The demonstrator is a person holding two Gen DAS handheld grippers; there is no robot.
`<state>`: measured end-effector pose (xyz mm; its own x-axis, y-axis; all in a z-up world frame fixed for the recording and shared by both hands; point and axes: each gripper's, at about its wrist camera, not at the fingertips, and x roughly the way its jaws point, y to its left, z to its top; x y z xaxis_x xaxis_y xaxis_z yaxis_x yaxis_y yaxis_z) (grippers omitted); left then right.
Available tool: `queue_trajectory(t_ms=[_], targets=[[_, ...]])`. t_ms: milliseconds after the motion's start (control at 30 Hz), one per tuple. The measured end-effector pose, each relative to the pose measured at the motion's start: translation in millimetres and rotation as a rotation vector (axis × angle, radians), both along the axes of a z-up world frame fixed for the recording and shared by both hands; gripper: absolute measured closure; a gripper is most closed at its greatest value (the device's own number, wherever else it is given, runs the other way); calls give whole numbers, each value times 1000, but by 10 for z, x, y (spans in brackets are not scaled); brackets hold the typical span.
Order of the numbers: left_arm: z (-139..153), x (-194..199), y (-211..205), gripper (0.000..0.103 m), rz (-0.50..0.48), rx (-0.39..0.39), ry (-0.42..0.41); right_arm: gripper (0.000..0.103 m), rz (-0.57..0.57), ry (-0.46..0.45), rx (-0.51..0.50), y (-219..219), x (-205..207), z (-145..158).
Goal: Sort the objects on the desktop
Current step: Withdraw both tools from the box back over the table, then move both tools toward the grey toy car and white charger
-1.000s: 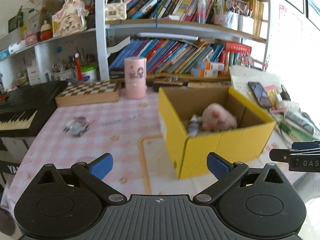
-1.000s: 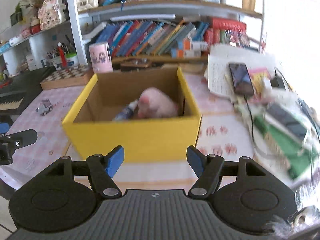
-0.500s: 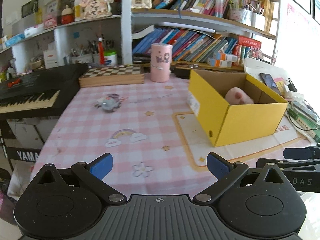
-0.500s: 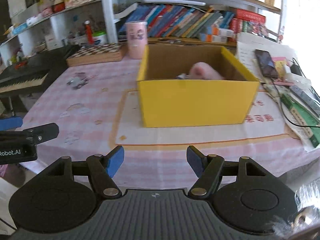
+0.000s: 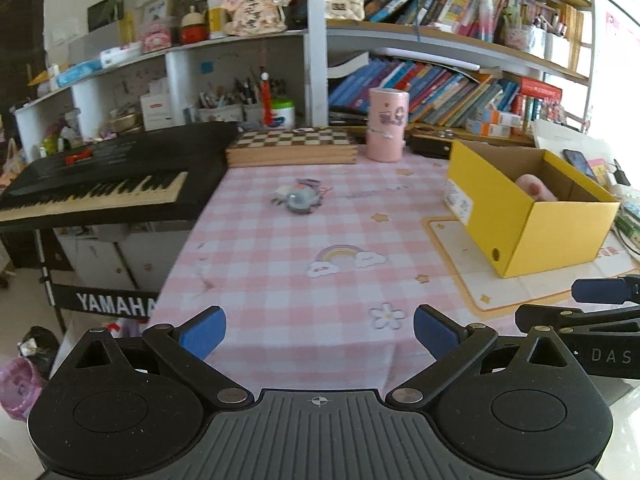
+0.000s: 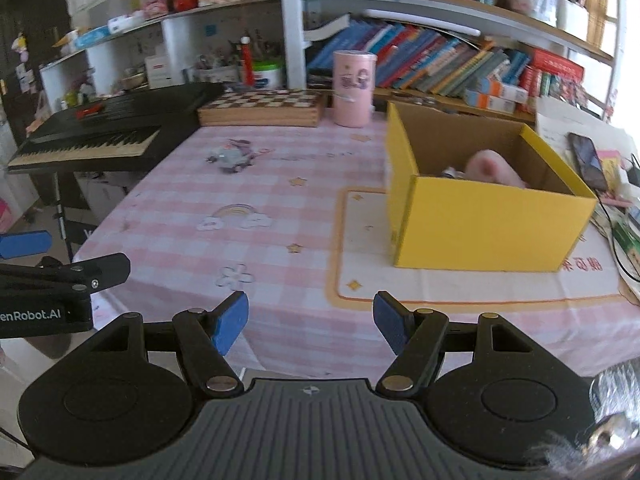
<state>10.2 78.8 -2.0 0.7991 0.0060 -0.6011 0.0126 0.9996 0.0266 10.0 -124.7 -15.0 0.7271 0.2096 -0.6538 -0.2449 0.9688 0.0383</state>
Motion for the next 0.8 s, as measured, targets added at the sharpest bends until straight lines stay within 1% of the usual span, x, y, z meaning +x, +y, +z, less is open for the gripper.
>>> queue_trajectory(t_ms=[167, 267, 567, 800], targets=[[12, -59, 129, 2, 14, 22, -16, 36, 25, -12, -4, 201, -4, -2], [9, -67, 218, 2, 18, 20, -17, 35, 40, -21, -5, 300, -6, 10], [-11, -27, 471, 2, 45, -4, -16, 34, 53, -33, -4, 532, 41, 20], [-37, 136, 574, 2, 76, -31, -15, 33, 81, -27, -12, 642, 201, -13]])
